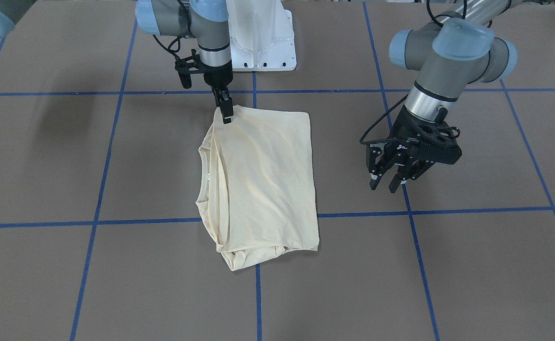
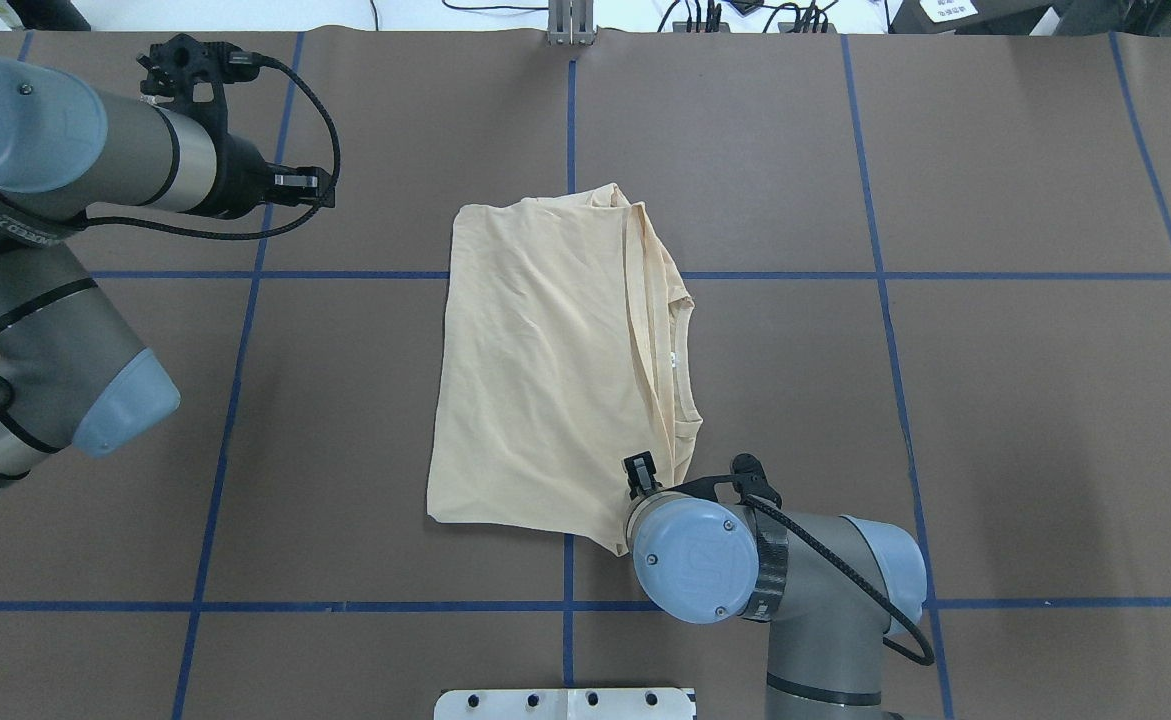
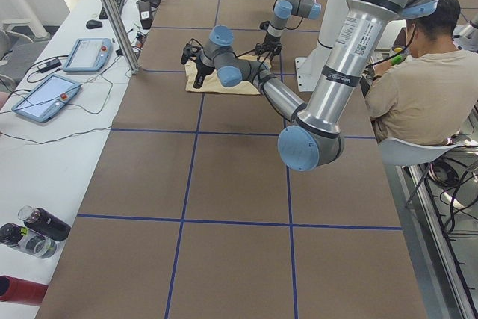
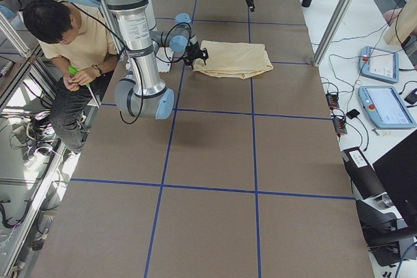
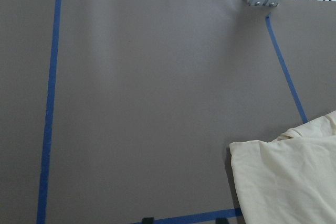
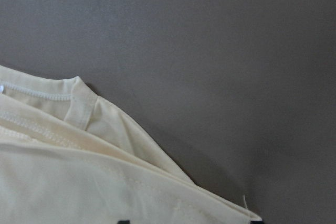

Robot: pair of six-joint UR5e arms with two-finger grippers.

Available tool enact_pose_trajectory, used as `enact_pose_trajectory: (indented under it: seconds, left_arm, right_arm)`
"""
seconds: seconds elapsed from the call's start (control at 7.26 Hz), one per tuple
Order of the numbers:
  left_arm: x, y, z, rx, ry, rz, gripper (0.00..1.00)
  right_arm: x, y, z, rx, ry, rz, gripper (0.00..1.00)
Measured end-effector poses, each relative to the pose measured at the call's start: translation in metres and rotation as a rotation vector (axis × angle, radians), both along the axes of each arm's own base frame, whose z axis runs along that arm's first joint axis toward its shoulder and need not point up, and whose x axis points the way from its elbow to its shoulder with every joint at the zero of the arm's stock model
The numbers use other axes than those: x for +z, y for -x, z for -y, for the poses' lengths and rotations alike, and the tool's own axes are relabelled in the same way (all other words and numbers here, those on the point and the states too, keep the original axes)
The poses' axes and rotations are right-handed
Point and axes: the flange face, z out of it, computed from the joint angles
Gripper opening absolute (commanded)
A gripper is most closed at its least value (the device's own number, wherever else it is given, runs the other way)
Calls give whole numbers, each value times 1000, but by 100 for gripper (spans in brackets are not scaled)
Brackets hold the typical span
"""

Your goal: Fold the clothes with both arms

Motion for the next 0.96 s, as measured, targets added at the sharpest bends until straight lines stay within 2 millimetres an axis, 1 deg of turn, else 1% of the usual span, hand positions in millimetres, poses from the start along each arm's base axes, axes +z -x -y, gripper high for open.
enact_pose_trajectory:
  seconds: [0.14, 0.28, 0.41, 0.55, 0.96]
  left_arm:
    - [-2, 1, -1, 0, 1, 1, 50]
    - [-3, 2, -2, 0, 5, 4, 50]
    - [-5, 3, -3, 0, 8, 7, 50]
    - [-7, 4, -4, 0, 9, 8, 50]
    - [-7, 4, -5, 0, 10, 8, 50]
  right_arm:
    - [1, 0, 0, -1, 0, -1, 35]
    - [1, 1, -1, -3, 1, -2, 24]
    - [1, 1, -1, -4, 1, -1, 17]
    - [0, 1, -1, -5, 2, 0, 0]
    - [-1, 0, -1, -4, 1, 4, 0]
